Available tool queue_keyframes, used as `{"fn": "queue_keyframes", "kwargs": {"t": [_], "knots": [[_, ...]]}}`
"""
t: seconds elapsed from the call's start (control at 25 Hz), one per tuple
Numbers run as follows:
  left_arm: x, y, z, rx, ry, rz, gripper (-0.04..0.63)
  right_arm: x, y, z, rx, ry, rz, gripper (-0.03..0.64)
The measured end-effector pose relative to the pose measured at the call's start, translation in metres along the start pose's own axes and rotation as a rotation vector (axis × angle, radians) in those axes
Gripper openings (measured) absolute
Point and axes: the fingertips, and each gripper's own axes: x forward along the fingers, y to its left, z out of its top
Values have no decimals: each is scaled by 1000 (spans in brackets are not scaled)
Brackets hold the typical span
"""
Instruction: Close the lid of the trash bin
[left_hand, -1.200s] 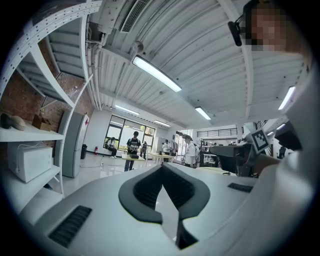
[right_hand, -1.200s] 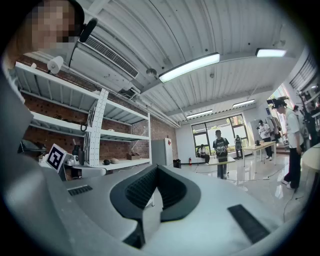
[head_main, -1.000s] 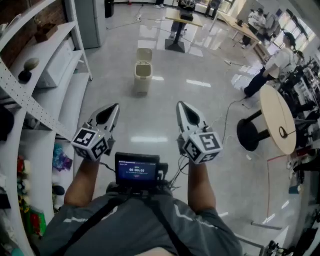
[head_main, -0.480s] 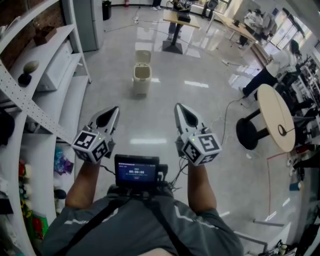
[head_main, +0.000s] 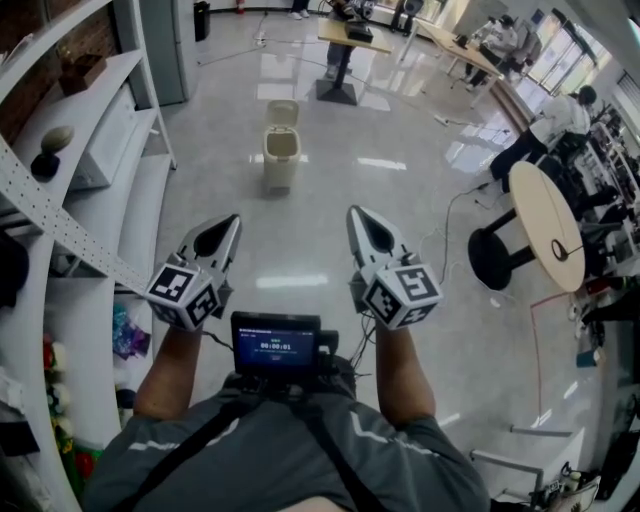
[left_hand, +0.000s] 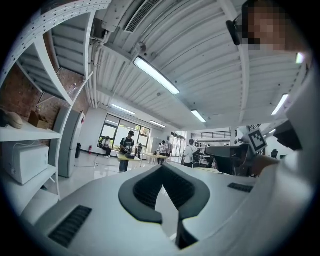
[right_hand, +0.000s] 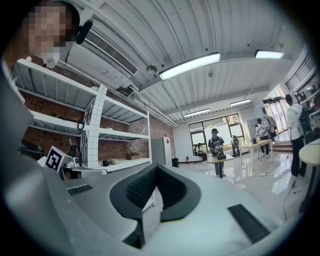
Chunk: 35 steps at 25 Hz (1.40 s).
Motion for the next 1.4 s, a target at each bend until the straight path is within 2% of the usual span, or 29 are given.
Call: {"fn": "queue_keyframes", "kwargs": {"t": [0.24, 0.52, 0.68, 0.96, 1.4], "knots": [[-4, 7, -2, -22, -5, -28, 3, 9, 14, -6, 4, 9, 18, 2], [10, 20, -11, -45, 10, 4, 3, 29, 5, -8, 24, 6, 54, 2], [27, 31, -17, -50, 32, 34, 3, 47, -16, -13, 47, 5, 57, 0], [83, 46, 3, -8, 19, 70, 3, 88, -60, -2, 58, -6, 103, 2], [177, 42, 11, 42, 46, 92, 3, 123, -135, 14, 72, -23, 164, 2]]}}
